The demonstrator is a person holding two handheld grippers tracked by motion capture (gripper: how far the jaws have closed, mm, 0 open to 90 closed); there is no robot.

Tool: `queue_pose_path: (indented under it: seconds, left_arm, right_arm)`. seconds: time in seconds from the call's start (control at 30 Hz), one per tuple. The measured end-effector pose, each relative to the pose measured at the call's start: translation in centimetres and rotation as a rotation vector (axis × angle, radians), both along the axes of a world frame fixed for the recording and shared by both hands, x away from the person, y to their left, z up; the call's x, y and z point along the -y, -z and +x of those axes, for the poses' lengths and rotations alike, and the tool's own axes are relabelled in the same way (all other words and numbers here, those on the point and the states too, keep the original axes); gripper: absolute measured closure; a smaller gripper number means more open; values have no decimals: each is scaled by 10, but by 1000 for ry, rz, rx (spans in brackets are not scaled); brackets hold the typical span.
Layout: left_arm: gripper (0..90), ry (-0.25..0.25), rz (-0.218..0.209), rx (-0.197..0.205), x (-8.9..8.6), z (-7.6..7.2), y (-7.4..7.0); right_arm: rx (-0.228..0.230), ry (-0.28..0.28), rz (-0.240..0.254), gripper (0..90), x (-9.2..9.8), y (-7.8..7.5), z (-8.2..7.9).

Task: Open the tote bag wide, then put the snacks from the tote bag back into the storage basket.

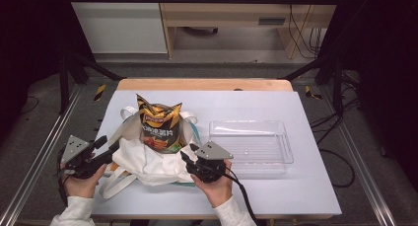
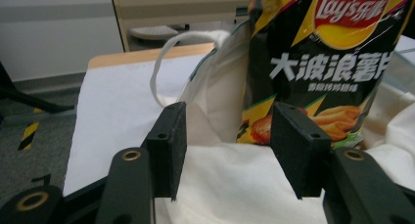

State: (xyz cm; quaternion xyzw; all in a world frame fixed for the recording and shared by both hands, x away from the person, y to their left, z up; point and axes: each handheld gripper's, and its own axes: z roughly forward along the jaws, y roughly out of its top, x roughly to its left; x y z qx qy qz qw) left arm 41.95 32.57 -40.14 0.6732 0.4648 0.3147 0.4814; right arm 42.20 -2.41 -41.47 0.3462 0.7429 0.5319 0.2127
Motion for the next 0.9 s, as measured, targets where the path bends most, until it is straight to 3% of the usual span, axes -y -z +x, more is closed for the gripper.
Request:
queue_pose_path:
  seconds: [0.2, 0.4, 0.7, 0.9]
  left_arm:
    - [428, 19, -6, 27, 5, 1, -13]
    - [372, 26, -10, 44, 9, 5, -23]
    - [356, 35, -2, 61, 14, 13, -35]
    - [354, 36, -21, 70, 19, 26, -43]
  right_arm:
    - [33, 19, 26, 453, 4, -17, 11]
    - [35, 37, 60, 360, 8, -32, 20]
    - [26, 51, 75, 318, 10, -43, 33]
    - [30, 60, 73, 317, 8, -47, 40]
